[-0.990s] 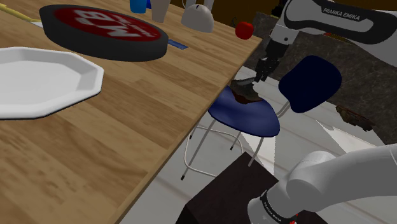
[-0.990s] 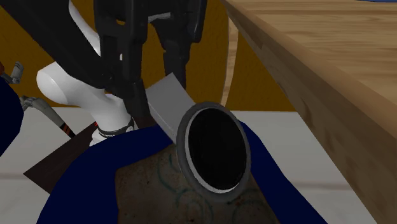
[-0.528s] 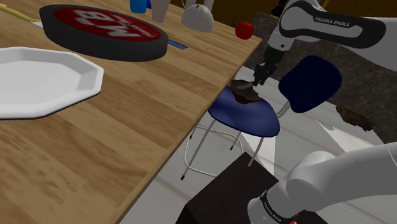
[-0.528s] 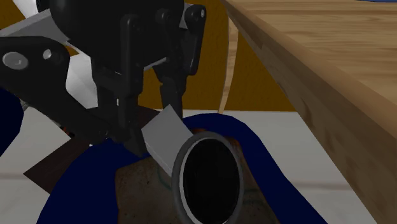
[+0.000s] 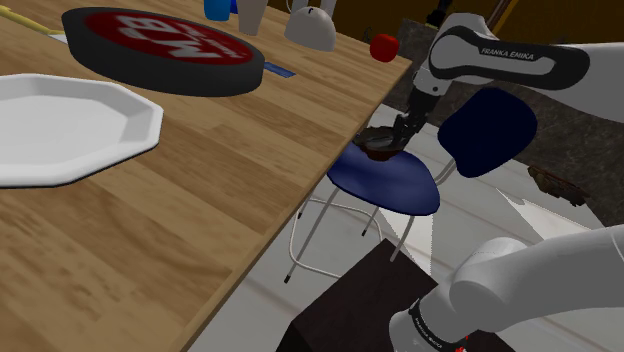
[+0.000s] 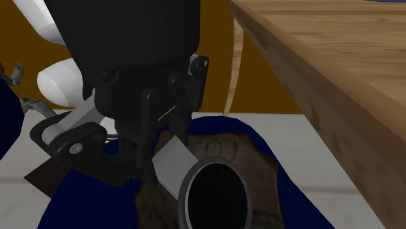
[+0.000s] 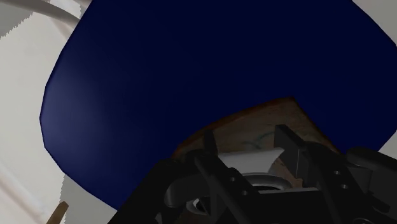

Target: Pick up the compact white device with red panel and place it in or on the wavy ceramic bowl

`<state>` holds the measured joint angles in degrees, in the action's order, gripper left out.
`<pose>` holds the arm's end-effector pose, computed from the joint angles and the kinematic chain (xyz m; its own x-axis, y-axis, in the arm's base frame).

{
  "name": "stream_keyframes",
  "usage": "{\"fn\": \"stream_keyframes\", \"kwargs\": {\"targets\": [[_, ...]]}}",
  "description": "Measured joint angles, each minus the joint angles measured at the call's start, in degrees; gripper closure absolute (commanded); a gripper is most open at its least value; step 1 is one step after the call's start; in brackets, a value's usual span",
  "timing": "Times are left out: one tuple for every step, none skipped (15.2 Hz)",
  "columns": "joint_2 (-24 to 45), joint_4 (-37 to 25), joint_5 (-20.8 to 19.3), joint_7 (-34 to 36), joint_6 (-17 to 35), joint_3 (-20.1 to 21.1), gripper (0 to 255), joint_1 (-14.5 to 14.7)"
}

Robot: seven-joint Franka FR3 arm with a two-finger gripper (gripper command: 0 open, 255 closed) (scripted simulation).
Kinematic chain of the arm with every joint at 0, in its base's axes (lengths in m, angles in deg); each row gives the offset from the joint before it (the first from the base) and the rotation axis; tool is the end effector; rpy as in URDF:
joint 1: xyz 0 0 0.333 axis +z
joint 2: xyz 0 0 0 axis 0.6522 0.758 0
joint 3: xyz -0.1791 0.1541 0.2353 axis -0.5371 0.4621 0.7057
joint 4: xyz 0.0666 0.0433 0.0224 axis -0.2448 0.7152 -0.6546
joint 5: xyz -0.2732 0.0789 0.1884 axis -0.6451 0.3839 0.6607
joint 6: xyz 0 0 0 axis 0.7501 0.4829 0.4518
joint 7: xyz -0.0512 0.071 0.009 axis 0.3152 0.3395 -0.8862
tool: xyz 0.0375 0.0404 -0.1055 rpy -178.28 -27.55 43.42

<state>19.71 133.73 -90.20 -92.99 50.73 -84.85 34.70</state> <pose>0.3206 -0.1751 0.5626 0.9905 -0.1347 -0.0294 -0.1347 -0.9909 0.0006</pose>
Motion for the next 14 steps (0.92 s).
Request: {"fn": "stream_keyframes", "kwargs": {"targets": [[-0.1, 0.6, -0.1, 0.0, 0.5, 0.0, 255, 0.0], [-0.2, 0.8, -0.1, 0.0, 0.7, -0.1, 255, -0.1], [-0.3, 0.9, -0.1, 0.0, 0.8, -0.1, 255, -0.1], [-0.3, 0.9, -0.1, 0.0, 0.9, -0.1, 255, -0.1], [-0.3, 1.0, -0.1, 0.0, 0.9, -0.1, 255, -0.1], [-0.3, 1.0, -0.1, 0.0, 0.9, -0.1, 255, -0.1], [-0.3, 1.1, -0.1, 0.1, 0.9, -0.1, 255, -0.1], [-0.3, 1.1, -0.1, 0.0, 1.0, -0.1, 0, -0.1], [-0.3, 1.2, -0.1, 0.0, 1.0, -0.1, 0, -0.1], [-0.2, 1.3, -0.1, 0.0, 1.1, -0.1, 0, -0.1], [-0.2, 1.3, -0.1, 0.0, 1.1, -0.1, 0, -0.1], [-0.2, 1.3, -0.1, 0.1, 1.1, -0.1, 0, -0.1], [-0.2, 1.3, -0.1, 0.1, 1.1, -0.1, 0, -0.1], [-0.2, 1.3, -0.1, 0.0, 1.1, -0.1, 0, -0.1]]}}
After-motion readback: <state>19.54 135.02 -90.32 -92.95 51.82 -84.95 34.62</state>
